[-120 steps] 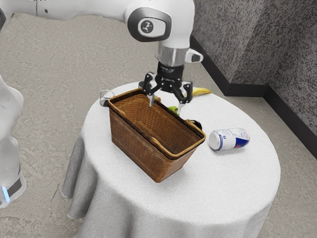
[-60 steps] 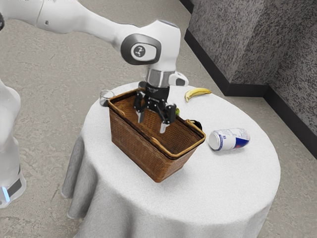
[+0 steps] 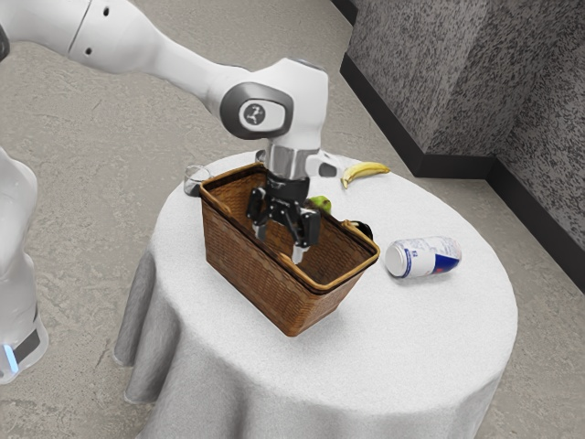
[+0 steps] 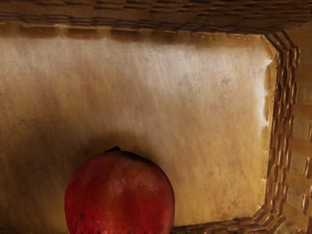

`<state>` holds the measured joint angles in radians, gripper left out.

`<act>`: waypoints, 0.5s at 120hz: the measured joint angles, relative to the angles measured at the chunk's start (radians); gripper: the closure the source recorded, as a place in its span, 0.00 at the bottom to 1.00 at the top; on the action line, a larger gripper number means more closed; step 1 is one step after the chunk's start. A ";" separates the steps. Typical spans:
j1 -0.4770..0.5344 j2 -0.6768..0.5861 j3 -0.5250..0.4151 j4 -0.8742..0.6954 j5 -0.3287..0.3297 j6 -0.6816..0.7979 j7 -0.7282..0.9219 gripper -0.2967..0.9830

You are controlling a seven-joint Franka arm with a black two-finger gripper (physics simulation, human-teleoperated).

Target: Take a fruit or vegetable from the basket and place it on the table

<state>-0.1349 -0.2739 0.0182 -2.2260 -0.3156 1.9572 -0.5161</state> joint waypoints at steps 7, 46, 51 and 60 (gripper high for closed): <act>0.001 -0.002 -0.004 -0.009 -0.011 0.010 0.009 0.23; 0.002 0.013 -0.007 -0.047 -0.031 0.052 0.046 0.23; 0.002 0.013 -0.007 -0.066 -0.035 0.061 0.048 0.23; 0.010 0.012 -0.007 -0.080 -0.041 0.076 0.052 0.23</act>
<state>-0.1245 -0.2617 0.0107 -2.3058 -0.3567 2.0335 -0.4646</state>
